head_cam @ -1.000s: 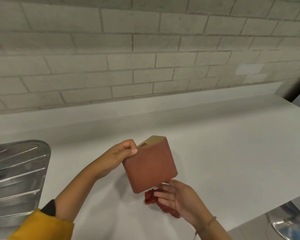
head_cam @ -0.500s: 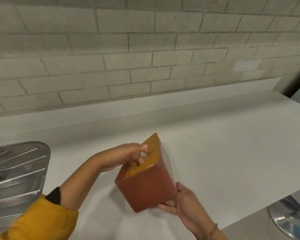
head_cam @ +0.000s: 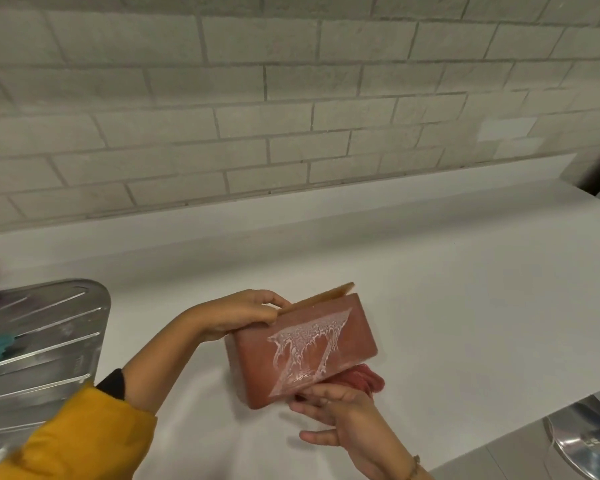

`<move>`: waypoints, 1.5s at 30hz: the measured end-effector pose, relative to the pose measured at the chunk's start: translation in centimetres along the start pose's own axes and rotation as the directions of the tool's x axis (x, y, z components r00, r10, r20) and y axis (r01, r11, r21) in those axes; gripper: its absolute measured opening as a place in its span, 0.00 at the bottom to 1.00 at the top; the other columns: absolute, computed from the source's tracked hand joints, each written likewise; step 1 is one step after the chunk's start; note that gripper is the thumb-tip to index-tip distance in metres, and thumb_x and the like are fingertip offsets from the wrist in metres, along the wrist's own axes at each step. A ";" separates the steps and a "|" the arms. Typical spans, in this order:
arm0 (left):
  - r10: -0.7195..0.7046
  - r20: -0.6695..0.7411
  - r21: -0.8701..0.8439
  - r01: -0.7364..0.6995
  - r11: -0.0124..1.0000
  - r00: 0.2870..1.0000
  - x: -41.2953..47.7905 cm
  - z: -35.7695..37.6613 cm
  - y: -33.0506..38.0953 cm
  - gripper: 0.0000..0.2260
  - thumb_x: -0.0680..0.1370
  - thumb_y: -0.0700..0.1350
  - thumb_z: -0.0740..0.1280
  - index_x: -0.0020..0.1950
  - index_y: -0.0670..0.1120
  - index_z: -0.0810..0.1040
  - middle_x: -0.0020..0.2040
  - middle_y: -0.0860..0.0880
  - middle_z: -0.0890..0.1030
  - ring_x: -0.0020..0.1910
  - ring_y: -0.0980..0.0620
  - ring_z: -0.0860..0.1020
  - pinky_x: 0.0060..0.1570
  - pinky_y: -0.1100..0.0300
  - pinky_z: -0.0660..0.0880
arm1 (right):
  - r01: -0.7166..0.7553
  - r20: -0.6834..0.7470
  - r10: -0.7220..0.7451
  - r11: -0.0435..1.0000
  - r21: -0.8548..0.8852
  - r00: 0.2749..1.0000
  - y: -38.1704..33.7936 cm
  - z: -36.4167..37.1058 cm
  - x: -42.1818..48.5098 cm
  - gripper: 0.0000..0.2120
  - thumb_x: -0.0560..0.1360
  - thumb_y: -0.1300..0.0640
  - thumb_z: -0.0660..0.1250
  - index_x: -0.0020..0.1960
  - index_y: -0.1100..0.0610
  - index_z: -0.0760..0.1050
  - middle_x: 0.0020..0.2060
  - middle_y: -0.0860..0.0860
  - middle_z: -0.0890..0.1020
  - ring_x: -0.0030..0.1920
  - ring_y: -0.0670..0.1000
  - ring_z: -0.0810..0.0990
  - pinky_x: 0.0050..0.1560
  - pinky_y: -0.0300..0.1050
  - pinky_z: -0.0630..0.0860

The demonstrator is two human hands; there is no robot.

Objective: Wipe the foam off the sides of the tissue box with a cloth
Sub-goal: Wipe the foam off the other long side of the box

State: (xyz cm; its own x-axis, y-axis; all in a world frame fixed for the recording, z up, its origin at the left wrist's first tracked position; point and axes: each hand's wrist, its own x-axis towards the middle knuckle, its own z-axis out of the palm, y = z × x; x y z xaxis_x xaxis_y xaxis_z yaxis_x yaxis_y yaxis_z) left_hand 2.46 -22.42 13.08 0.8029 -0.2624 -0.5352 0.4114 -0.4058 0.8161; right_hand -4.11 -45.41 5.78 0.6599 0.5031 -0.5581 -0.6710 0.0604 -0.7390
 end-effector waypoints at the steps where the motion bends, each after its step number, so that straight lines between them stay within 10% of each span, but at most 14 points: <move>1: 0.004 0.003 0.017 -0.004 1.000 1.000 0.3 -0.1 -0.3 0.20 0.66 0.43 0.62 0.58 0.50 0.76 0.47 0.45 0.84 0.40 0.49 0.82 0.39 0.61 0.78 | -0.018 0.002 0.018 1.000 0.004 1.000 0.2 0.1 0.1 0.14 0.76 0.73 0.59 0.53 0.64 0.80 0.53 0.57 0.84 0.53 0.53 0.84 0.39 0.51 0.83; 10: 0.129 -0.195 0.116 -0.108 0.987 0.972 2.2 0.1 -2.1 0.07 0.76 0.53 0.67 0.52 0.62 0.78 0.48 0.53 0.85 0.42 0.55 0.85 0.39 0.66 0.78 | -0.030 0.113 0.036 0.998 -0.052 0.993 0.4 -1.3 0.5 0.21 0.77 0.70 0.61 0.68 0.55 0.70 0.65 0.43 0.74 0.55 0.58 0.83 0.44 0.54 0.82; 14: 0.144 -0.233 0.107 -0.122 0.987 0.962 2.2 0.4 -2.2 0.09 0.76 0.50 0.67 0.55 0.57 0.79 0.47 0.54 0.85 0.40 0.56 0.84 0.37 0.69 0.77 | 0.122 -0.102 -0.159 0.946 -0.300 0.982 -0.6 -3.1 0.2 0.11 0.77 0.64 0.65 0.56 0.54 0.79 0.46 0.49 0.86 0.33 0.51 0.83 0.27 0.42 0.79; 18: 0.167 -0.242 0.082 -0.151 0.985 0.956 1.9 0.7 -2.1 0.07 0.77 0.50 0.65 0.51 0.61 0.80 0.48 0.58 0.84 0.41 0.62 0.83 0.39 0.70 0.75 | 0.093 -0.264 -0.570 0.520 -0.849 0.778 -0.6 -6.1 -0.1 0.08 0.69 0.55 0.74 0.44 0.44 0.78 0.35 0.44 0.80 0.34 0.39 0.75 0.34 0.29 0.71; 23: 0.177 -0.244 0.060 -0.167 0.984 0.953 1.9 1.0 -2.3 0.09 0.77 0.48 0.64 0.48 0.63 0.81 0.49 0.59 0.83 0.44 0.62 0.82 0.42 0.69 0.75 | -0.071 -0.126 -0.487 0.131 -0.989 0.864 0.8 -7.6 0.3 0.20 0.67 0.49 0.72 0.58 0.48 0.74 0.49 0.44 0.77 0.50 0.47 0.74 0.46 0.35 0.72; 30: 0.194 -0.243 0.032 -0.192 0.981 0.950 1.6 1.2 -2.6 0.09 0.77 0.49 0.65 0.49 0.63 0.81 0.48 0.58 0.84 0.44 0.60 0.83 0.40 0.70 0.76 | -0.002 -0.142 -0.619 0.221 -0.975 0.773 -0.5 -7.6 -0.4 0.09 0.68 0.60 0.69 0.35 0.47 0.77 0.34 0.41 0.79 0.39 0.44 0.74 0.37 0.28 0.66; 38: 0.201 -0.241 0.032 -0.199 0.980 0.949 1.3 1.7 -2.5 0.08 0.77 0.48 0.65 0.50 0.61 0.81 0.49 0.57 0.84 0.42 0.61 0.83 0.37 0.72 0.75 | 0.006 -0.043 -0.636 0.075 -0.997 0.771 0.8 -6.7 2.1 0.22 0.69 0.67 0.61 0.62 0.54 0.75 0.55 0.50 0.79 0.48 0.56 0.77 0.44 0.45 0.74; 45: 0.201 -0.251 0.013 -0.204 0.979 0.947 1.0 2.0 -2.6 0.08 0.77 0.49 0.65 0.50 0.62 0.81 0.48 0.56 0.84 0.42 0.59 0.83 0.35 0.72 0.76 | 0.016 0.028 -0.720 -0.023 -1.000 0.693 1.0 -5.4 2.5 0.17 0.48 0.73 0.70 0.30 0.56 0.74 0.31 0.49 0.79 0.33 0.56 0.77 0.34 0.44 0.68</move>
State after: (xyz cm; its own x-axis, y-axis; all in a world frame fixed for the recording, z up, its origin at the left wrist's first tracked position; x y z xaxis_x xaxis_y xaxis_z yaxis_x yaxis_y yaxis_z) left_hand 1.37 -23.39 10.01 0.9512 -0.1107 -0.2881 0.2329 -0.3549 0.9054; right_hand -1.29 -48.75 1.59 0.9314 0.3288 0.1561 0.3638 -0.8551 -0.3694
